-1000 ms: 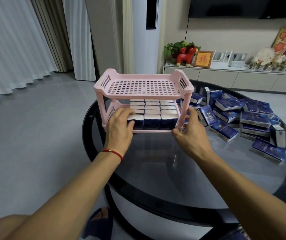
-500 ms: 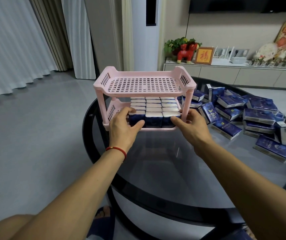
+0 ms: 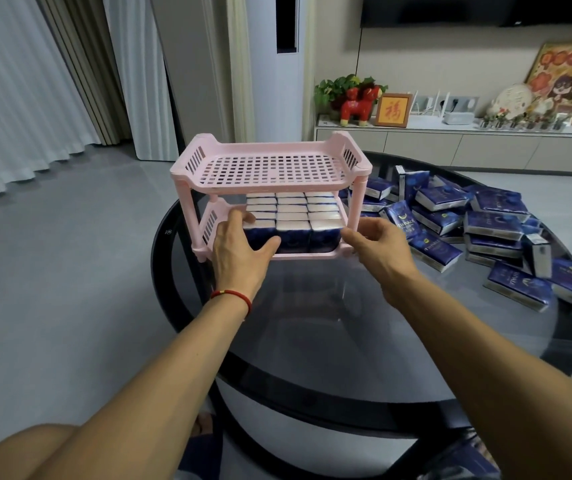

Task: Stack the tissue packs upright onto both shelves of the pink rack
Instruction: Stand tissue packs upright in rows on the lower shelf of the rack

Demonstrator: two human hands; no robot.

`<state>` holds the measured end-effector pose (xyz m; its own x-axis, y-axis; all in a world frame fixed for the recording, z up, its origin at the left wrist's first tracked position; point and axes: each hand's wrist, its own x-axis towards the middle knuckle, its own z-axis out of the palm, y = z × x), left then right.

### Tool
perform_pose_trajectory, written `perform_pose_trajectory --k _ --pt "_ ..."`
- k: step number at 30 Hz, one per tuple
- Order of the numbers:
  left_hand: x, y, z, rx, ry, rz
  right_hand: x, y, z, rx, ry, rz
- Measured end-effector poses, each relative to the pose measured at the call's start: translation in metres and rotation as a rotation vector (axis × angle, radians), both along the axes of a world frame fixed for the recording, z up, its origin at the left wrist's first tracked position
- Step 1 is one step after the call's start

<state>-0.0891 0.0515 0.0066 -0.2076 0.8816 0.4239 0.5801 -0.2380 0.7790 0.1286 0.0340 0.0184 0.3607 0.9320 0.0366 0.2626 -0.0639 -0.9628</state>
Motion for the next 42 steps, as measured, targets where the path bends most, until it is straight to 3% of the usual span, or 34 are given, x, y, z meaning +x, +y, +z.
perform_pose_trajectory --k 2,5,8,10,14,18,20,22,24,26,28,32,34,39,42 --pt "0.000 -0.004 -0.001 -0.005 0.017 -0.015 0.018 -0.007 0.000 0.009 -0.129 -0.085" --pt "-0.002 -0.009 -0.005 0.027 0.047 -0.036 0.052 -0.021 -0.001 0.021 -0.648 -0.206" --pt "-0.002 -0.013 -0.005 0.012 0.055 -0.047 0.079 -0.029 -0.009 -0.166 -0.988 -0.182" --pt "-0.003 -0.014 -0.005 0.001 0.073 -0.043 0.086 -0.034 -0.016 -0.220 -1.051 -0.132" --pt "0.001 -0.025 -0.002 -0.001 0.129 -0.008 0.088 -0.041 -0.016 -0.120 -1.030 -0.115" --pt "0.018 -0.049 0.009 0.270 0.377 0.067 0.084 -0.050 -0.010 -0.115 -0.863 0.001" --pt "0.032 -0.063 0.015 0.367 0.412 -0.020 0.080 -0.058 -0.005 -0.138 -0.736 0.063" --pt "0.047 -0.077 0.020 0.284 0.343 -0.181 0.075 -0.067 0.003 -0.106 -0.663 0.125" --pt "0.059 -0.086 0.021 0.023 0.203 -0.339 0.066 -0.078 0.014 -0.013 -0.629 0.216" --pt "0.070 -0.091 0.022 -0.318 -0.032 -0.461 0.053 -0.092 0.023 0.107 -0.595 0.329" --pt "0.079 -0.090 0.017 -0.536 -0.324 -0.525 0.042 -0.103 0.026 0.211 -0.602 0.439" --pt "0.089 -0.089 0.009 -0.581 -0.588 -0.544 0.047 -0.110 0.021 0.168 -0.669 0.491" --pt "0.090 -0.089 0.006 -0.588 -0.632 -0.545 0.069 -0.108 0.019 0.087 -0.707 0.373" --pt "0.091 -0.089 0.010 -0.623 -0.712 -0.529 0.148 -0.107 0.009 -0.179 -0.895 -0.151" --pt "0.091 -0.087 0.013 -0.649 -0.769 -0.527 0.163 -0.112 -0.002 -0.313 -1.046 -0.158"
